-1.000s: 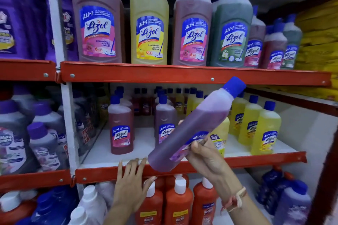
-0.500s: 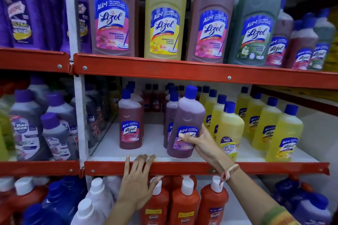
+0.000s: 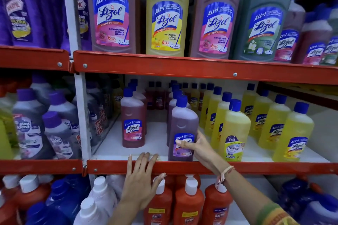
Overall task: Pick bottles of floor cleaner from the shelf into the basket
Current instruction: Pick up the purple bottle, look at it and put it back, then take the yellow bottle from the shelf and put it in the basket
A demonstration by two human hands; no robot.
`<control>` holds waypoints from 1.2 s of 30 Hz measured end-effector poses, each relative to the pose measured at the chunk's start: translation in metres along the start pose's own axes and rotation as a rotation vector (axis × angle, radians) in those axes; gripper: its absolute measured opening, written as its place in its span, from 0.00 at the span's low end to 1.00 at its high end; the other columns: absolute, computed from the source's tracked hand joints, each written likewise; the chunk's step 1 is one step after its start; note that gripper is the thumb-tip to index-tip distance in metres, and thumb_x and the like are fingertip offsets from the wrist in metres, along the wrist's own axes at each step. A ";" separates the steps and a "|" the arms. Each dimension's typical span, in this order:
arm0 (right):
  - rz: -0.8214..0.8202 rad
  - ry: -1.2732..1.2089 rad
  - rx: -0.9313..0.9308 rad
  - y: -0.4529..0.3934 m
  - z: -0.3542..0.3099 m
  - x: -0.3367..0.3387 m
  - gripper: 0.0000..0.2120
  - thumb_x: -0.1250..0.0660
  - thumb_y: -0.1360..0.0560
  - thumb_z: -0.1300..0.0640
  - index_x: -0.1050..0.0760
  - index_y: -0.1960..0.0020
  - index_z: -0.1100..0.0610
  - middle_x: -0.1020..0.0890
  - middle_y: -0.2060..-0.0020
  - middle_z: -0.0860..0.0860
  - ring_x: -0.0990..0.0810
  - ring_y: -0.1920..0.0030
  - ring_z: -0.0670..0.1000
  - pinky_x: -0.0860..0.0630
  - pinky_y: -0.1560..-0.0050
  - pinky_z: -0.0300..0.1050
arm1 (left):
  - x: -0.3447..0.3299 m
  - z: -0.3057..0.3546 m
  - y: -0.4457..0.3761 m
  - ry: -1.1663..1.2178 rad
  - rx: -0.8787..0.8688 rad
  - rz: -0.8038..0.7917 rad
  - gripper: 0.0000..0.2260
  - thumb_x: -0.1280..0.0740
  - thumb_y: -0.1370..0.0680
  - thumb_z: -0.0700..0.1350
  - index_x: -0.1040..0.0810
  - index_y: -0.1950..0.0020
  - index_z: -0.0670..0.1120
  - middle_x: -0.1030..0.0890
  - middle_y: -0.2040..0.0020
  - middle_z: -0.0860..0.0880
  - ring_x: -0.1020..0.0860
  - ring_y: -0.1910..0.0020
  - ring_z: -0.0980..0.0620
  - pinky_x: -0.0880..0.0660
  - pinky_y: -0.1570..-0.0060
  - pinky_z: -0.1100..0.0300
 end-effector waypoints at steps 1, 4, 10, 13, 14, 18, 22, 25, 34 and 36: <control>-0.006 0.001 -0.003 0.000 0.002 0.000 0.34 0.21 0.42 0.59 0.29 0.38 0.53 0.17 0.47 0.57 0.17 0.48 0.58 0.21 0.43 0.58 | 0.000 0.000 0.000 0.004 0.004 -0.003 0.27 0.53 0.23 0.65 0.36 0.30 0.52 0.26 0.34 0.47 0.32 0.32 0.48 0.54 0.30 0.44; -0.022 0.016 -0.019 -0.001 0.004 0.000 0.34 0.21 0.41 0.59 0.29 0.38 0.53 0.17 0.46 0.58 0.16 0.47 0.57 0.20 0.44 0.56 | -0.001 0.000 -0.001 0.004 0.005 -0.002 0.27 0.53 0.23 0.65 0.36 0.30 0.52 0.26 0.34 0.47 0.33 0.31 0.47 0.54 0.30 0.44; 0.022 0.109 -0.031 0.002 0.007 0.002 0.36 0.21 0.39 0.60 0.33 0.36 0.56 0.18 0.44 0.56 0.17 0.48 0.53 0.18 0.52 0.44 | -0.001 0.002 0.003 0.034 0.012 0.016 0.26 0.53 0.22 0.64 0.37 0.30 0.52 0.26 0.34 0.48 0.35 0.30 0.49 0.53 0.29 0.44; 0.076 0.234 0.043 0.014 0.007 0.013 0.36 0.22 0.36 0.62 0.36 0.33 0.55 0.22 0.41 0.56 0.21 0.43 0.52 0.21 0.45 0.45 | 0.001 0.000 0.008 0.101 -0.008 0.061 0.25 0.55 0.21 0.62 0.37 0.29 0.52 0.27 0.33 0.51 0.36 0.30 0.52 0.56 0.28 0.51; 0.081 0.296 0.081 0.021 0.003 0.020 0.36 0.22 0.36 0.60 0.36 0.33 0.55 0.22 0.40 0.55 0.22 0.42 0.51 0.23 0.43 0.46 | 0.003 0.000 0.010 0.137 -0.007 0.090 0.24 0.54 0.21 0.61 0.36 0.30 0.51 0.27 0.33 0.51 0.36 0.30 0.53 0.57 0.27 0.54; 0.137 0.413 0.302 0.057 -0.026 0.058 0.28 0.24 0.33 0.57 0.31 0.37 0.48 0.20 0.46 0.47 0.21 0.44 0.45 0.22 0.47 0.39 | 0.020 0.035 0.010 0.304 -0.064 0.227 0.21 0.49 0.21 0.56 0.32 0.33 0.48 0.27 0.35 0.50 0.34 0.33 0.55 0.49 0.28 0.56; 0.285 0.406 0.523 0.075 -0.057 0.097 0.18 0.26 0.30 0.62 0.25 0.44 0.51 0.17 0.55 0.51 0.18 0.53 0.49 0.19 0.52 0.43 | 0.020 0.098 -0.006 0.403 -0.285 0.231 0.20 0.42 0.21 0.52 0.34 0.30 0.48 0.29 0.32 0.53 0.38 0.30 0.59 0.45 0.28 0.57; 0.420 0.449 0.565 0.075 -0.060 0.124 0.20 0.25 0.32 0.59 0.26 0.43 0.51 0.19 0.53 0.51 0.20 0.51 0.50 0.19 0.55 0.42 | 0.009 0.131 -0.025 0.418 -0.305 0.165 0.20 0.44 0.20 0.53 0.37 0.29 0.50 0.31 0.31 0.54 0.41 0.30 0.63 0.48 0.28 0.59; 0.213 0.273 0.052 0.035 -0.016 0.157 0.34 0.19 0.41 0.58 0.29 0.39 0.59 0.16 0.46 0.55 0.15 0.54 0.47 0.20 0.58 0.37 | -0.036 0.154 -0.039 0.133 -0.290 0.048 0.26 0.54 0.19 0.59 0.40 0.27 0.45 0.31 0.29 0.49 0.40 0.28 0.55 0.54 0.28 0.53; 0.172 0.182 0.041 0.030 -0.012 0.157 0.31 0.20 0.40 0.58 0.26 0.40 0.60 0.14 0.50 0.56 0.14 0.56 0.49 0.19 0.61 0.38 | -0.036 0.156 -0.039 0.155 -0.272 0.055 0.25 0.54 0.19 0.59 0.40 0.27 0.46 0.32 0.29 0.50 0.41 0.28 0.56 0.56 0.28 0.53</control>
Point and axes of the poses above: each hand's wrist, its own y-axis away from the middle knuckle, its own x-axis out of the back of the hand, z = x × y, the point moved 1 cm from there along -y, towards the middle knuckle
